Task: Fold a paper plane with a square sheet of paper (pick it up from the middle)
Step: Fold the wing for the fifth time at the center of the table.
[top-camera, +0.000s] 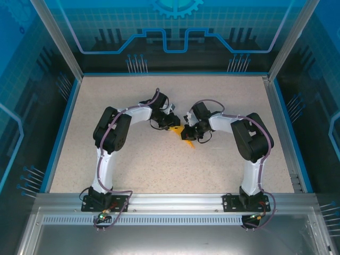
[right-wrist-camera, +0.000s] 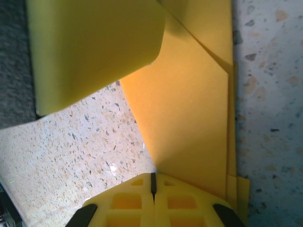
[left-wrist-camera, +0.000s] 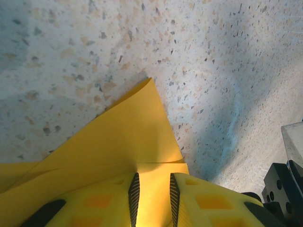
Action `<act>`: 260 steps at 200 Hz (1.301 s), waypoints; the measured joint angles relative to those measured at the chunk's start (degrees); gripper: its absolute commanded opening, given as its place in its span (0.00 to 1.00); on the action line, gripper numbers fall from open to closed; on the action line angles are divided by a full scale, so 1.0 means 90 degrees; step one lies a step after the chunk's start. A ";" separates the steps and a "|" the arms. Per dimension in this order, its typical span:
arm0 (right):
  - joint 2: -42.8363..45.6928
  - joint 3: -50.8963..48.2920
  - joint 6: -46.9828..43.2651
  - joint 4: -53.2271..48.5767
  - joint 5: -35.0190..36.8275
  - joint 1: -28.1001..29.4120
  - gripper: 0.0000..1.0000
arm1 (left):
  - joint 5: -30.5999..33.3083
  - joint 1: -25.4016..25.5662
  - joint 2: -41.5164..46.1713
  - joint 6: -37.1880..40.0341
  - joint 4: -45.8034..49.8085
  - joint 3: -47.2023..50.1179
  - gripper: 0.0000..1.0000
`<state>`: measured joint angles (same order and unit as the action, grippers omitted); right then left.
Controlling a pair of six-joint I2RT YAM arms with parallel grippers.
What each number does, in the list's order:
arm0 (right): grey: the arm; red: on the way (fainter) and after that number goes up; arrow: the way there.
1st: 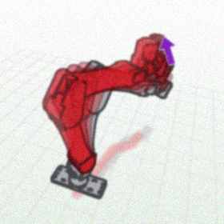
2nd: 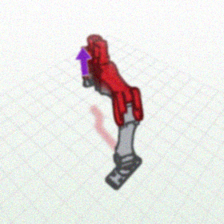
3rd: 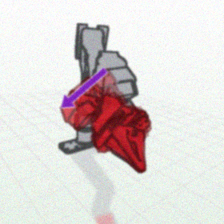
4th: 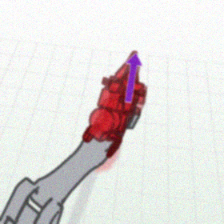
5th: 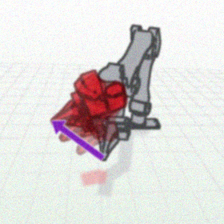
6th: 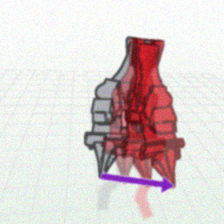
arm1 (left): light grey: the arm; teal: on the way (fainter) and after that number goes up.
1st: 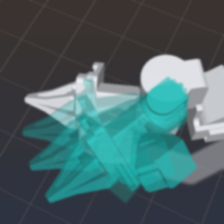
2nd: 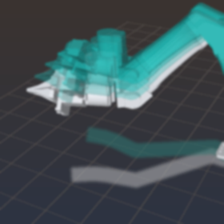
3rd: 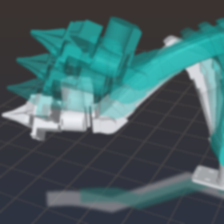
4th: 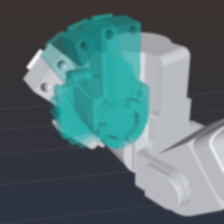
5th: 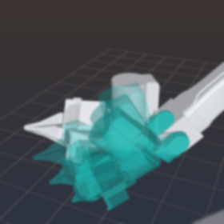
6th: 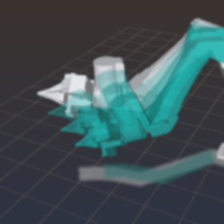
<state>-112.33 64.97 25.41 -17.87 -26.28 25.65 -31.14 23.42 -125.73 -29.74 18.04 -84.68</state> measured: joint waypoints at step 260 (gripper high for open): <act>0.1275 0.0051 0.0403 -0.0058 -0.0214 -0.0053 0.49 | 0.1931 -0.1171 0.1443 0.0287 0.0733 0.0070 0.54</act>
<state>-100.86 65.43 29.04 -18.39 -28.21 25.17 -13.76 12.88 -112.75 -27.16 24.64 -84.05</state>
